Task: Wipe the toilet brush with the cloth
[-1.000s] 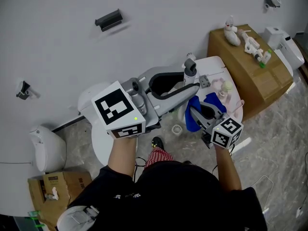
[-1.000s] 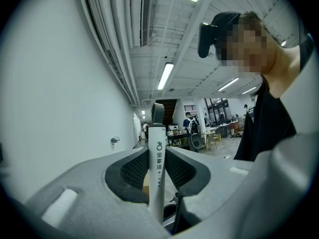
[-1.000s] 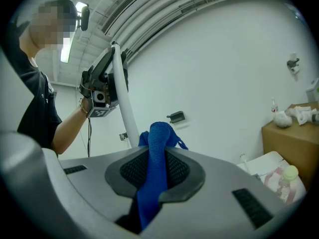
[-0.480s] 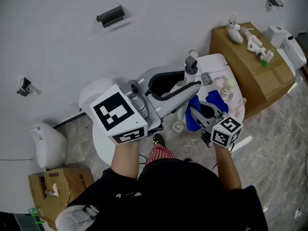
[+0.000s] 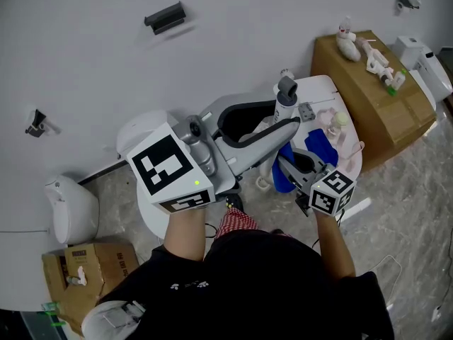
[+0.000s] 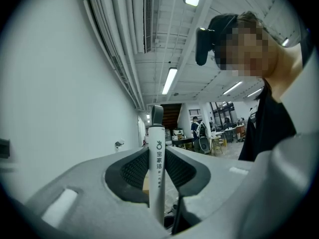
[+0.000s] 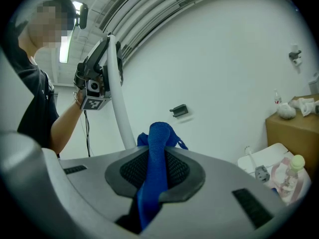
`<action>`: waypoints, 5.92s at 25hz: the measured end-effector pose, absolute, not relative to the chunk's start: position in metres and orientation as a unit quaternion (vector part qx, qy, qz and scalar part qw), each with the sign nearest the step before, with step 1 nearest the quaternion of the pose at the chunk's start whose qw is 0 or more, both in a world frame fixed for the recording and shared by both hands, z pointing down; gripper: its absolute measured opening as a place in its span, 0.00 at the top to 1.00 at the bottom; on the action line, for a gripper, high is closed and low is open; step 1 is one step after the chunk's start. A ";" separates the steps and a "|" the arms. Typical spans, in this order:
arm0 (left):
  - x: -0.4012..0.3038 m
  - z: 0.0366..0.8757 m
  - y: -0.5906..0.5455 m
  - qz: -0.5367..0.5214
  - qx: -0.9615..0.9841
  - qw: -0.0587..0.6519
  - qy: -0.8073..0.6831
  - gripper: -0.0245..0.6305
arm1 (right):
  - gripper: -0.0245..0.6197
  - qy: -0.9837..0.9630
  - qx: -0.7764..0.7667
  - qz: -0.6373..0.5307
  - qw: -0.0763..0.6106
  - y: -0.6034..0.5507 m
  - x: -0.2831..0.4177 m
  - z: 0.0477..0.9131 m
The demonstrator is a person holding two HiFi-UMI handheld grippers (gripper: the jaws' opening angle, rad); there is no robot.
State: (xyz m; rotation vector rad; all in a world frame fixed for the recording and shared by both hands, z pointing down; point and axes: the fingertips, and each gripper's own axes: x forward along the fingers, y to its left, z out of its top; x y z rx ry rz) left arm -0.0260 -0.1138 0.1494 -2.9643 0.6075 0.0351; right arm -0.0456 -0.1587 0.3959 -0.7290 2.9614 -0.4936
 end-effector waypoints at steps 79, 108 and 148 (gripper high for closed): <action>-0.031 0.151 -0.116 0.020 -0.972 0.050 0.229 0.81 | 0.86 0.932 -0.320 -0.163 0.053 -0.179 -0.004 0.393; -0.032 0.161 -0.126 0.012 -0.969 0.036 0.243 0.81 | 0.86 0.923 -0.258 0.015 0.285 -0.104 0.026 0.151; -0.036 0.174 -0.137 0.006 -0.962 0.018 0.271 0.81 | 0.86 0.949 -0.243 0.077 0.185 -0.088 -0.018 0.179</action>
